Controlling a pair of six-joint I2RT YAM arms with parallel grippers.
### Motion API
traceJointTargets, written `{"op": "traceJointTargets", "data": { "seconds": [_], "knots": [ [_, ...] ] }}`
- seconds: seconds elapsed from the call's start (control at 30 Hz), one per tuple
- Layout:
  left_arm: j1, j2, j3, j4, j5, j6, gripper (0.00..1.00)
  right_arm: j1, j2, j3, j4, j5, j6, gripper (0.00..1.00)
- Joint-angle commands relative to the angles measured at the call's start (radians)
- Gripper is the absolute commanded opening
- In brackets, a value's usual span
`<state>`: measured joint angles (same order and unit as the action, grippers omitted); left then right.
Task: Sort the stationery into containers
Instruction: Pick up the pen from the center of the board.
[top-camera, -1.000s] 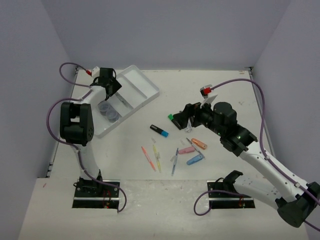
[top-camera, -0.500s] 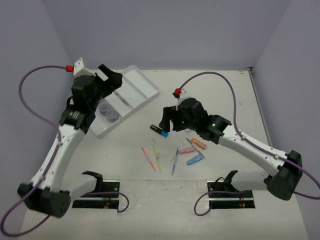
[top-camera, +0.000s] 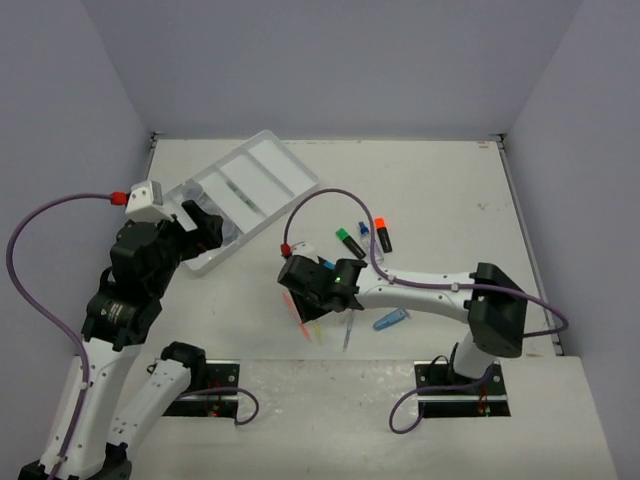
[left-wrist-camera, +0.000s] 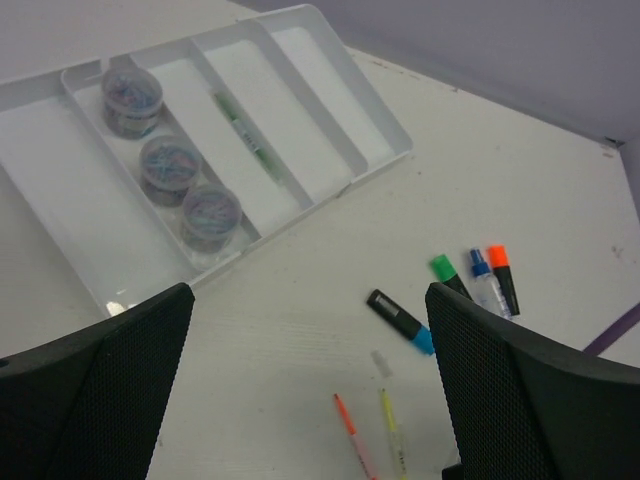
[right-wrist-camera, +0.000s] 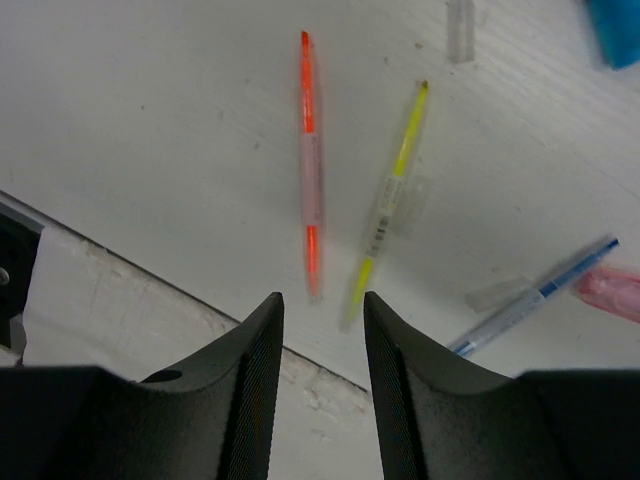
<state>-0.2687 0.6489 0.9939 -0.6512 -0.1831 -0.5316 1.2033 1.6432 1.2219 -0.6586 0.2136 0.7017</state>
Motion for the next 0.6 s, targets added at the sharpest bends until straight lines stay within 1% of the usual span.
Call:
{"op": "traceJointTargets", "data": {
  "seconds": [0.0,0.03,0.17,0.37,0.57],
  "knots": [
    [0.003,-0.069,-0.038,-0.087,-0.085,0.094,1.0,0.007,0.16,0.159,0.007,-0.016,-0.011,0.39],
    [0.003,-0.08,-0.051,-0.09,-0.097,0.094,1.0,0.009,0.215,0.184,-0.02,-0.017,-0.016,0.39],
    [0.003,-0.123,-0.076,-0.092,-0.165,0.068,1.0,0.009,0.298,0.257,-0.037,-0.021,-0.037,0.39],
    [0.003,-0.202,-0.118,-0.049,-0.197,0.042,1.0,0.009,0.357,0.295,-0.038,-0.025,-0.055,0.37],
    [0.002,-0.209,-0.123,-0.045,-0.2,0.039,1.0,0.007,0.405,0.3,-0.041,-0.037,-0.051,0.34]
  ]
}}
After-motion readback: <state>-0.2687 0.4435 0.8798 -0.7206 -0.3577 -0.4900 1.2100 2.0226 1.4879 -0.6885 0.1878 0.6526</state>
